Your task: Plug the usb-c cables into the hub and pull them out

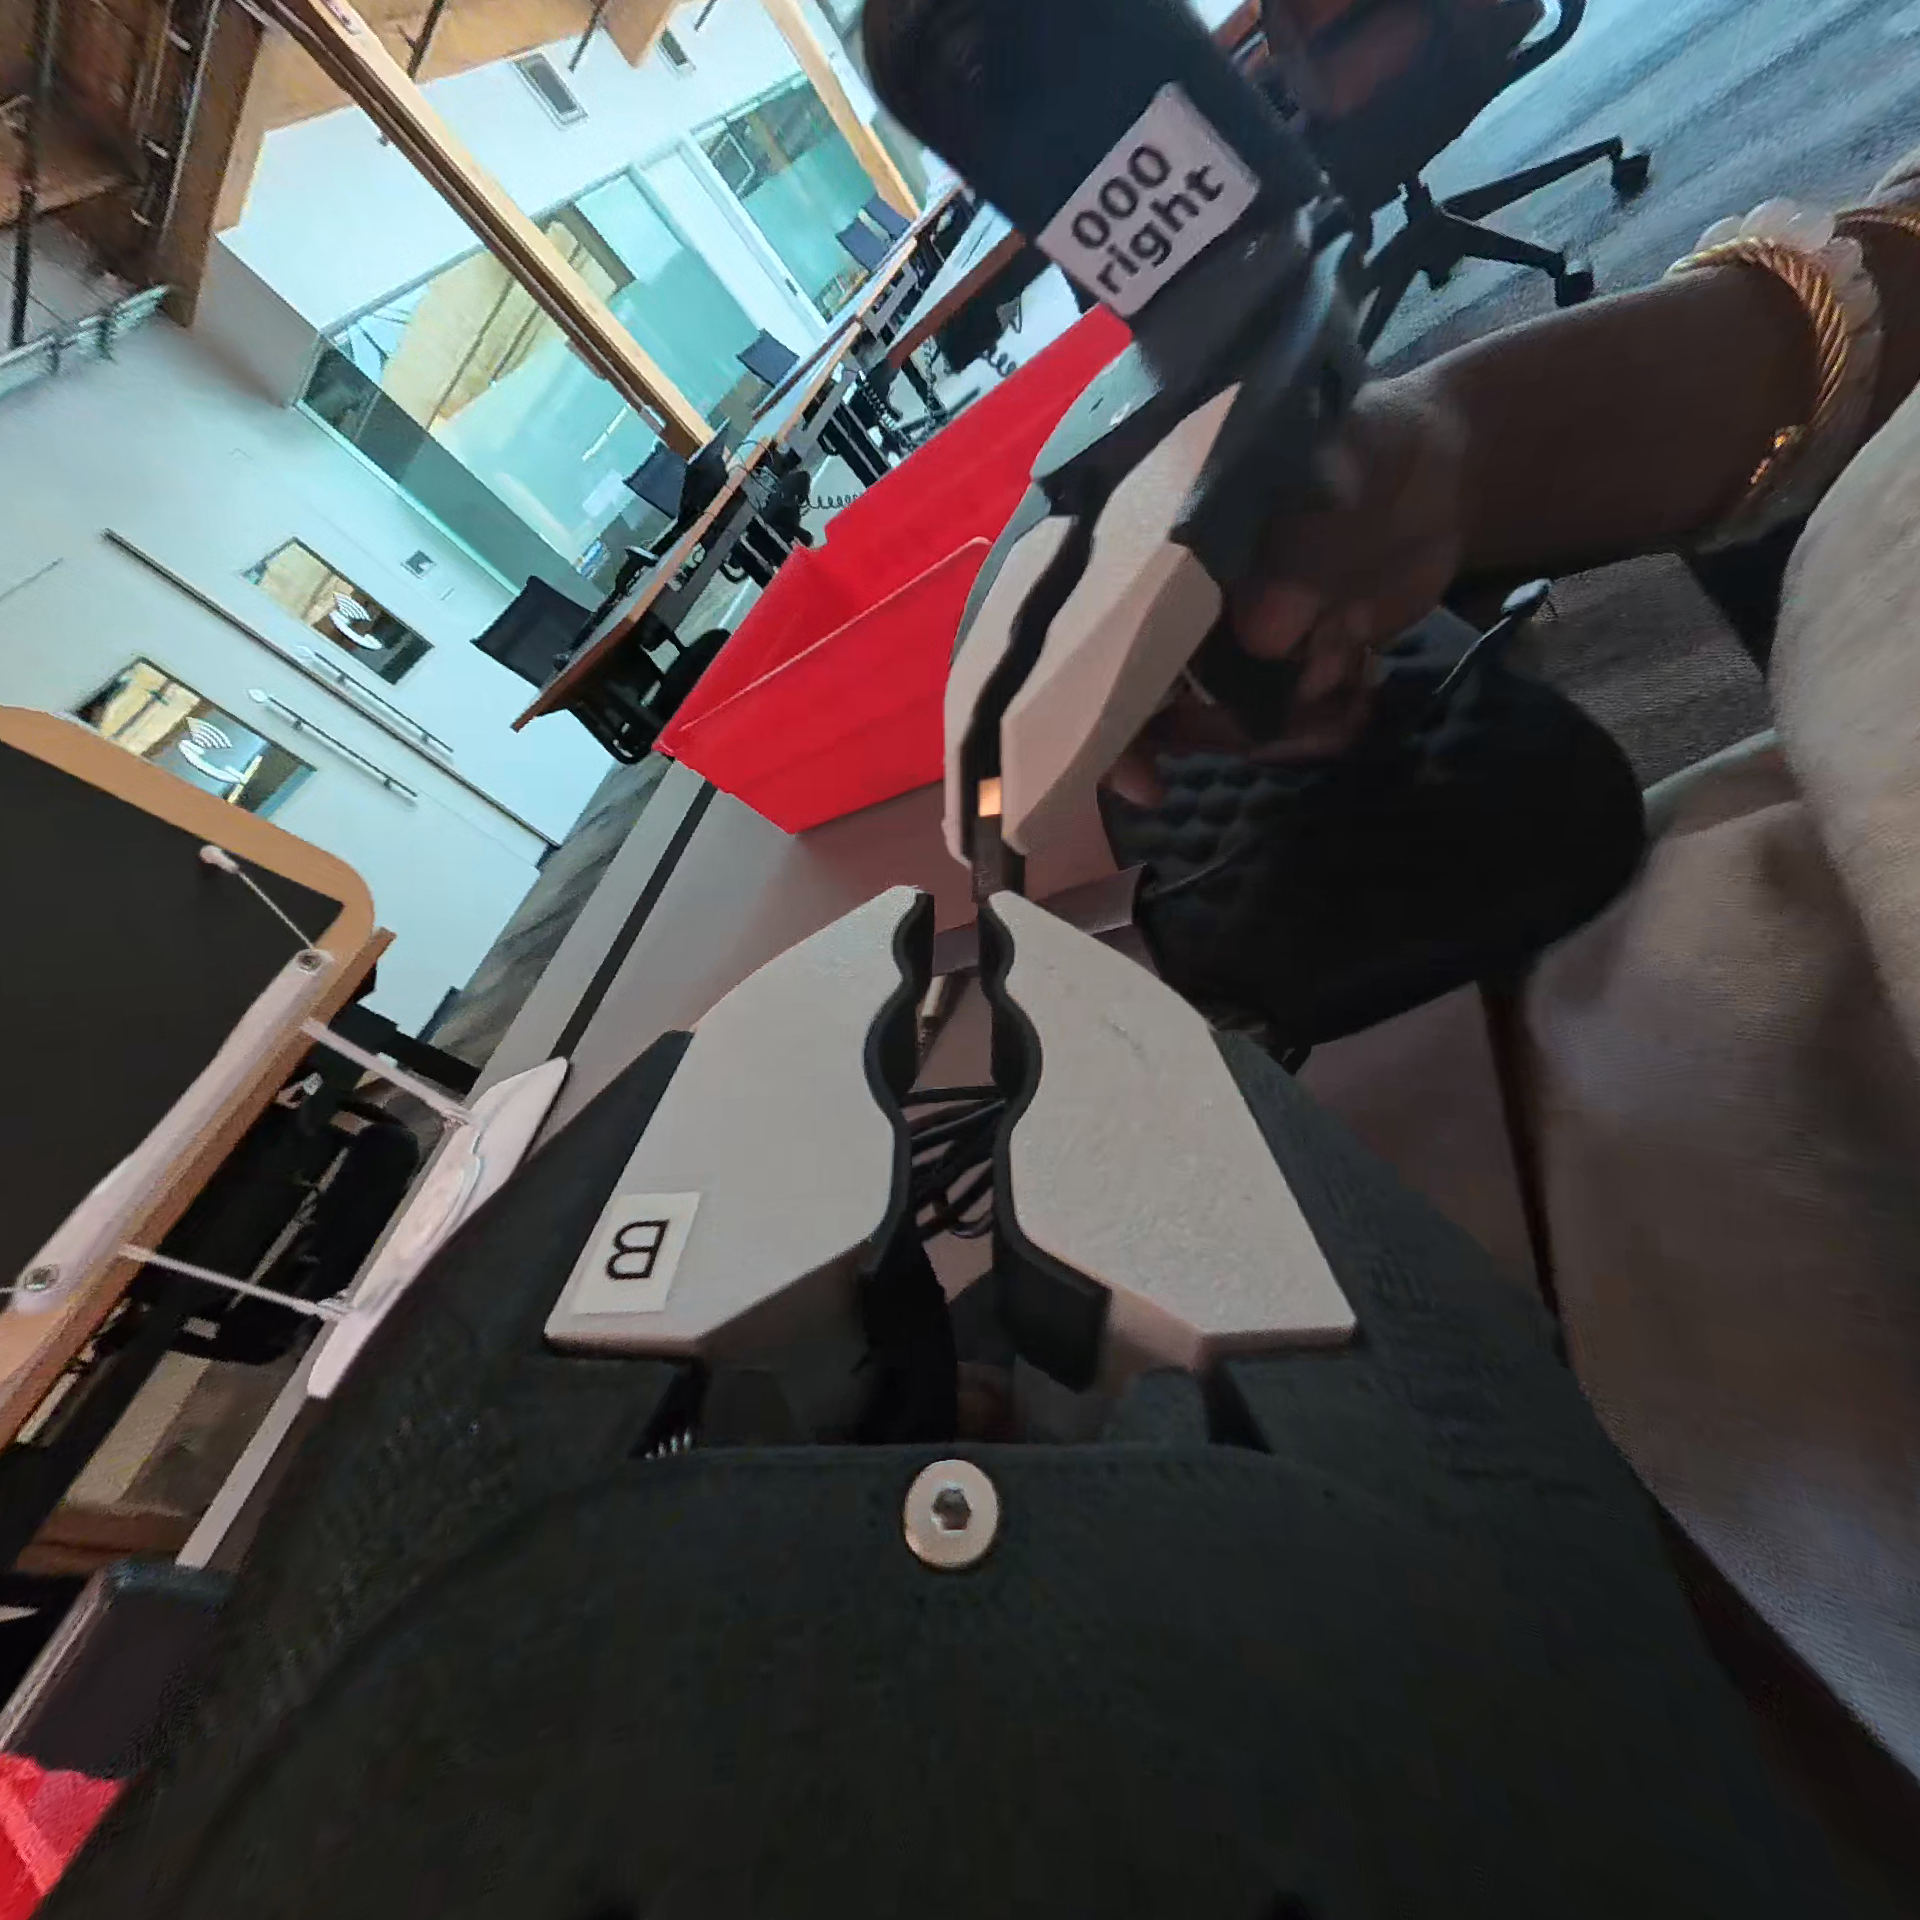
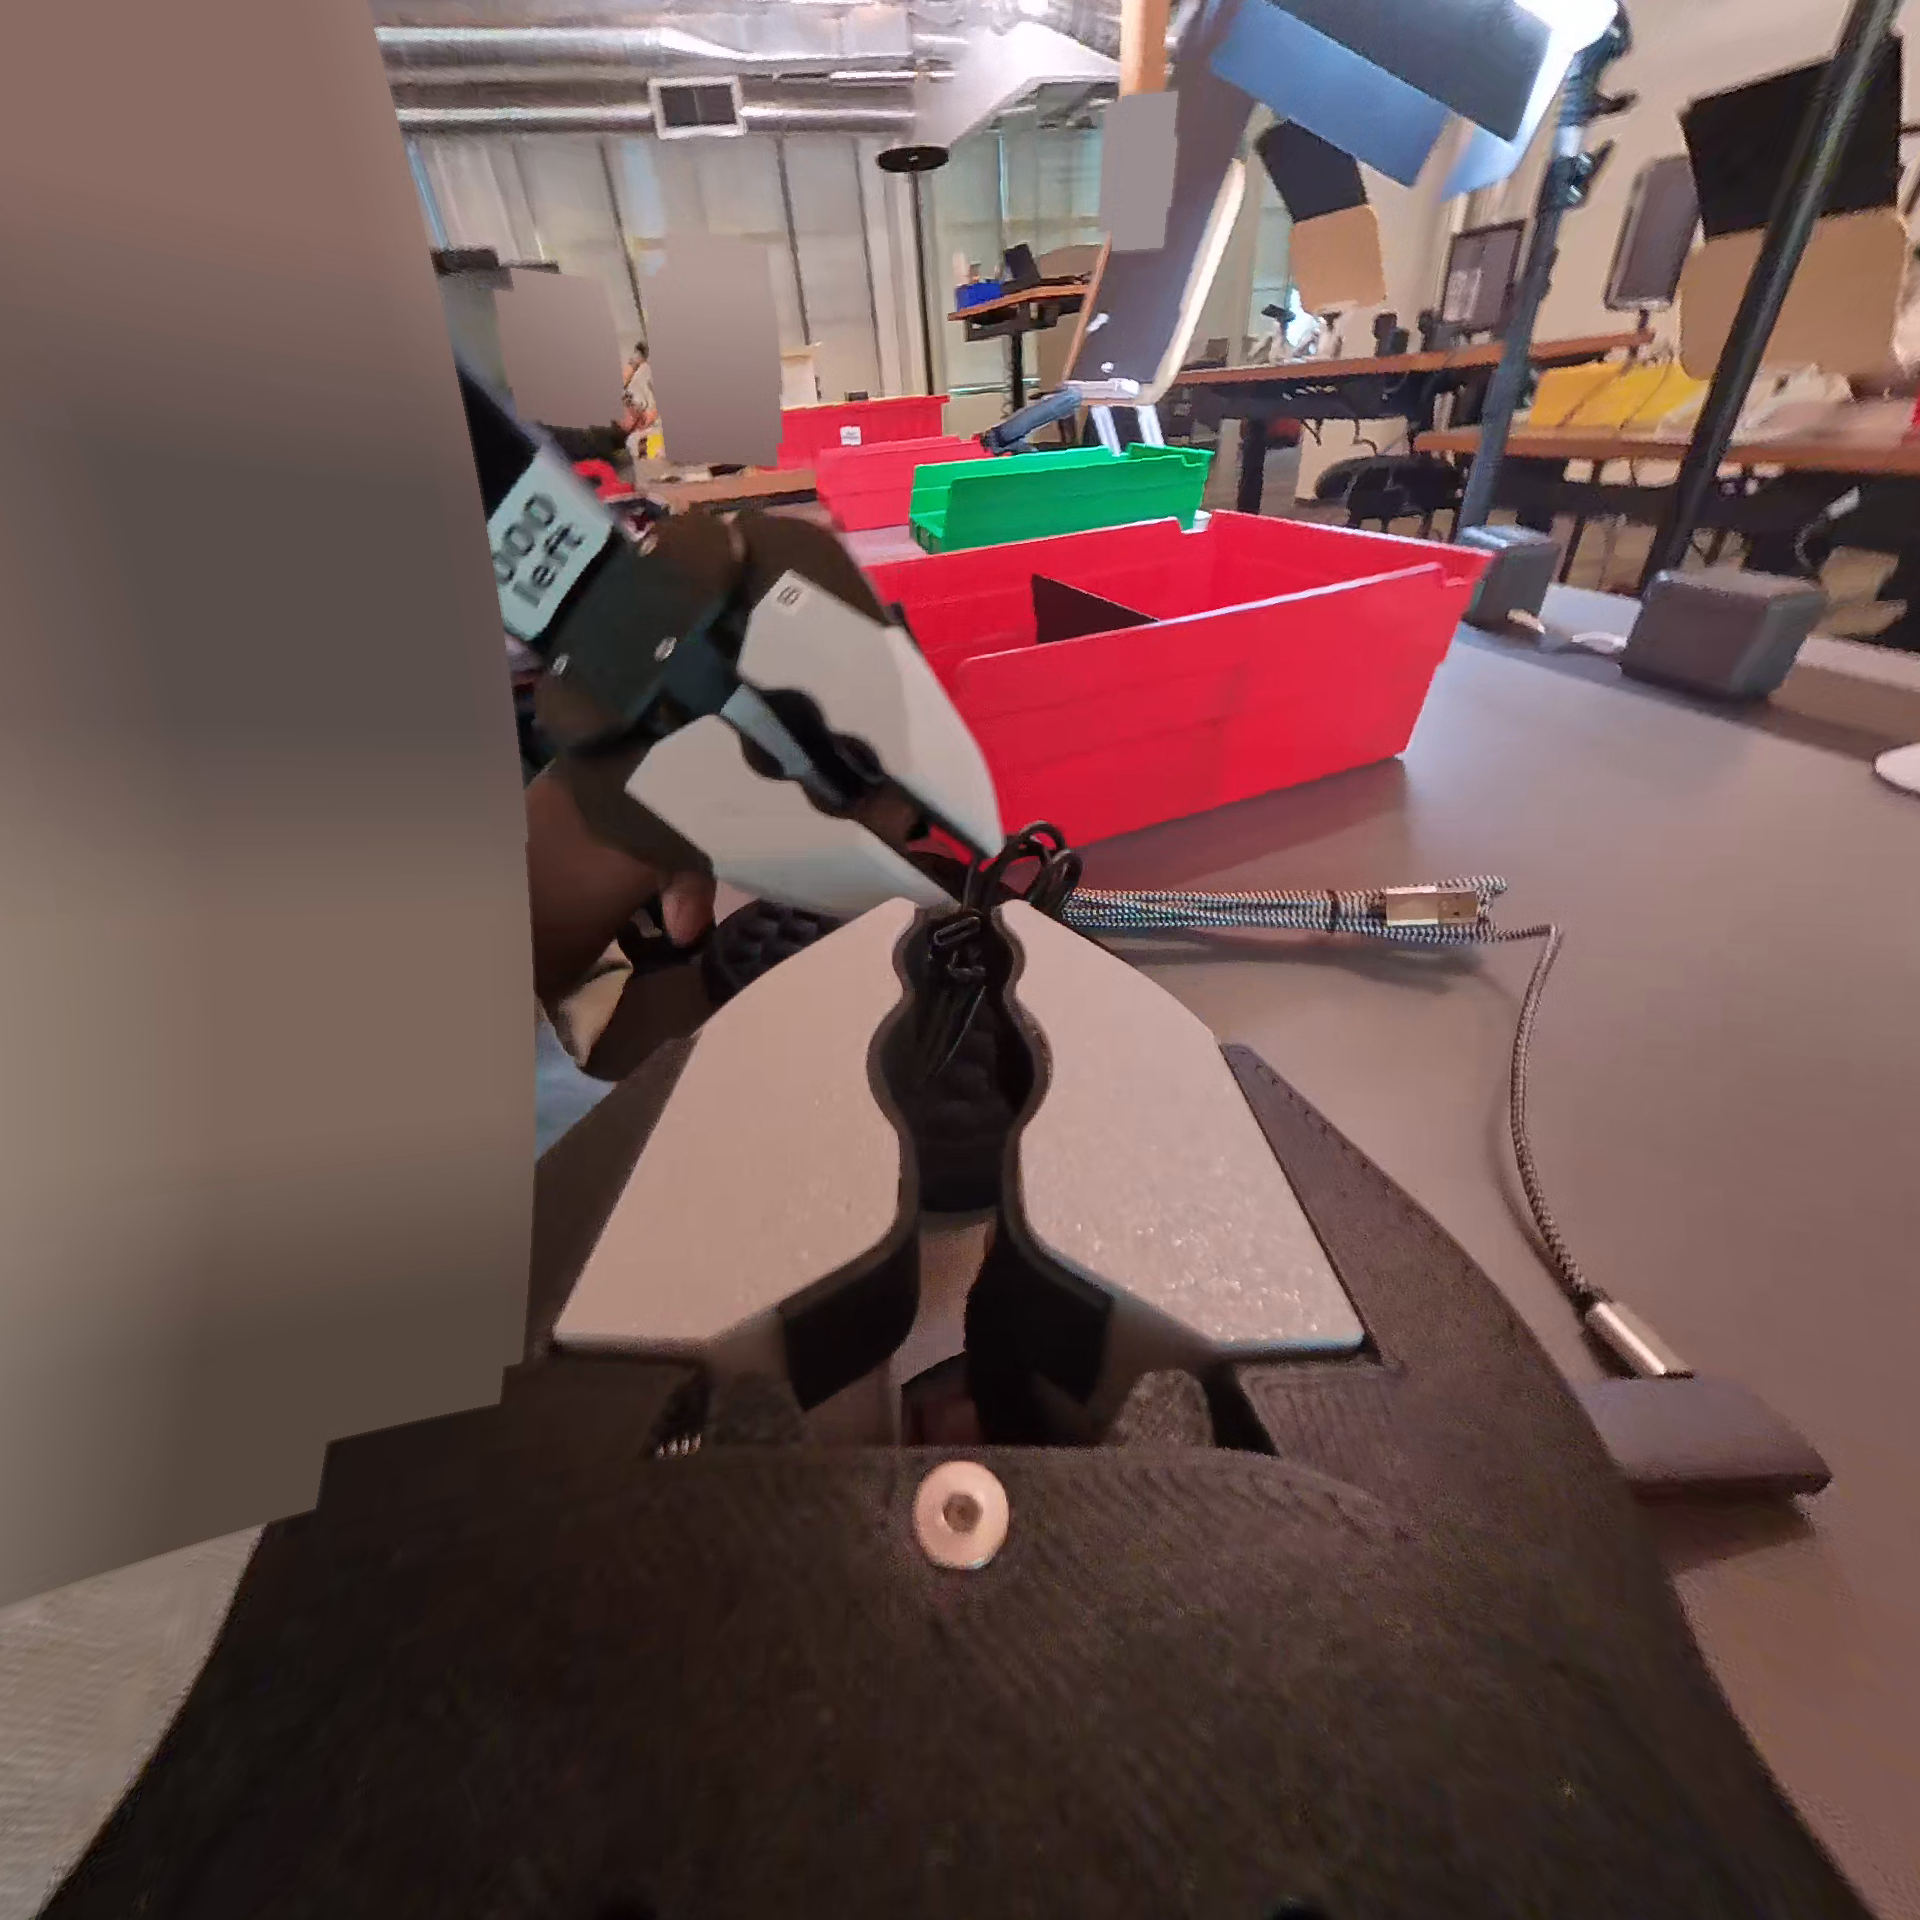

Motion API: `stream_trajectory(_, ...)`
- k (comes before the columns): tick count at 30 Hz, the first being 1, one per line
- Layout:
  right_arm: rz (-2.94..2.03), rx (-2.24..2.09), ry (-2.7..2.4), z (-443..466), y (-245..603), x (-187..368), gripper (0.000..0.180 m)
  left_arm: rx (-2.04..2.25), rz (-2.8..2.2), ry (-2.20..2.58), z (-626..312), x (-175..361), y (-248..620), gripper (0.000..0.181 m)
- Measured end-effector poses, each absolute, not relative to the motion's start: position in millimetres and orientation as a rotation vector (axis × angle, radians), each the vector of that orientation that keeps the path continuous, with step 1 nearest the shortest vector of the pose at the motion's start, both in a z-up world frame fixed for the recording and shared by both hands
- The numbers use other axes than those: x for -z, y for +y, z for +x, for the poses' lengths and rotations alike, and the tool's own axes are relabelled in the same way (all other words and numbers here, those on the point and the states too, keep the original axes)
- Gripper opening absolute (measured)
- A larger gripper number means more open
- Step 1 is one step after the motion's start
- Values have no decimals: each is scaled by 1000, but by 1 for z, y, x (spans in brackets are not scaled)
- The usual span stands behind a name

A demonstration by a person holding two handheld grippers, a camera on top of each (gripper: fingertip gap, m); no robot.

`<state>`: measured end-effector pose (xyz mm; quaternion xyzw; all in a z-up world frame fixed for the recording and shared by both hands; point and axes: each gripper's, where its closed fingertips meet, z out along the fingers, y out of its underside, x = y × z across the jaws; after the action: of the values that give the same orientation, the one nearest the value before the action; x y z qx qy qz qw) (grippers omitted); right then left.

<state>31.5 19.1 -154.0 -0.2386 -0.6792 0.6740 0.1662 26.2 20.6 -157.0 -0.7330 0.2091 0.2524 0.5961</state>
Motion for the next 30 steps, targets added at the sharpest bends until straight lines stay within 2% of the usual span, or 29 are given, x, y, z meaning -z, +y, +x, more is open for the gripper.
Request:
stream_trajectory(4,-836,-2096,-1880,27,27,149,9,-518,-1683,447,29,159,26,11)
stream_trajectory(8,-850,-2213,-1858,30,28,143,9,-321,-1703,369,36,161,29,33)
stream_trajectory(10,-822,-2191,-1884,32,24,146,9,-278,-1683,361,39,158,30,37)
stream_trajectory(17,-695,-2217,-1911,43,16,143,9,-167,-1654,342,46,154,29,19)
stream_trajectory(30,-683,-2233,-1902,44,15,143,9,-137,-1671,338,46,158,29,15)
